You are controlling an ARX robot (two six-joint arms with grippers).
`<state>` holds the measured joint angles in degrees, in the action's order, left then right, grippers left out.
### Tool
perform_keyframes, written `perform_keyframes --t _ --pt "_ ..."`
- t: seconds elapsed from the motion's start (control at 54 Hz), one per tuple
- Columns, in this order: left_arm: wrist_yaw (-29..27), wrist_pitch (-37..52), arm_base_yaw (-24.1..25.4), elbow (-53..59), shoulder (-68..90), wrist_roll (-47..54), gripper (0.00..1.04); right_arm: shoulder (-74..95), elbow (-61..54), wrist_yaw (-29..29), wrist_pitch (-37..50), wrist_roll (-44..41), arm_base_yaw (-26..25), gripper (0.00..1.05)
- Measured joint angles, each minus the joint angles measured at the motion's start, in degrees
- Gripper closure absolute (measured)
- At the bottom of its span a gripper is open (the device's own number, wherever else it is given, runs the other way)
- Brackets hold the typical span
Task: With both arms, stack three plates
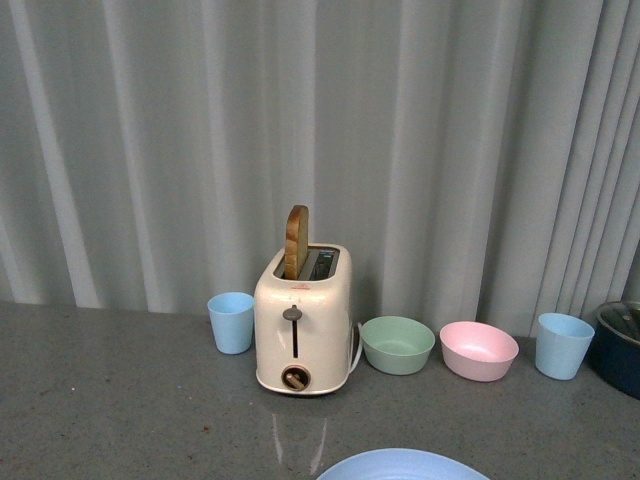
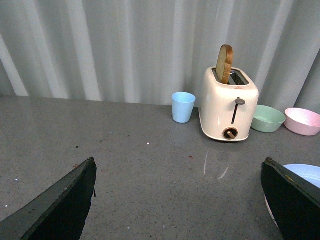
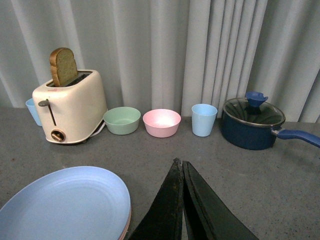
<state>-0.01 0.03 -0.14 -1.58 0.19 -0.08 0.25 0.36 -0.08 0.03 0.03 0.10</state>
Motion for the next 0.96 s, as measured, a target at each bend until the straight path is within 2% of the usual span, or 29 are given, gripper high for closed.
perform_keyframes --t 0.111,0.148,0.222,0.352,0.481,0.962 --pt "0.00 0.00 0.00 0.00 0.00 0.00 0.07 0.00 0.00 0.00 0.00 -0.04 0.00 0.85" --pt "0.00 0.00 0.00 0.00 0.00 0.00 0.07 0.00 0.00 0.00 0.00 -0.04 0.00 0.74" --pt "-0.02 0.00 0.00 0.00 0.00 0.00 0.07 0.00 0.00 0.00 0.00 -0.04 0.00 0.60" --pt "-0.02 0.00 0.00 0.00 0.02 0.00 0.07 0.00 0.00 0.00 0.00 -0.04 0.00 0.26" --pt "0.00 0.00 0.00 0.00 0.00 0.00 0.07 0.00 0.00 0.00 0.00 -0.04 0.00 0.06" --pt "0.00 0.00 0.00 0.00 0.00 0.00 0.07 0.00 0.00 0.00 0.00 -0.02 0.00 0.07"
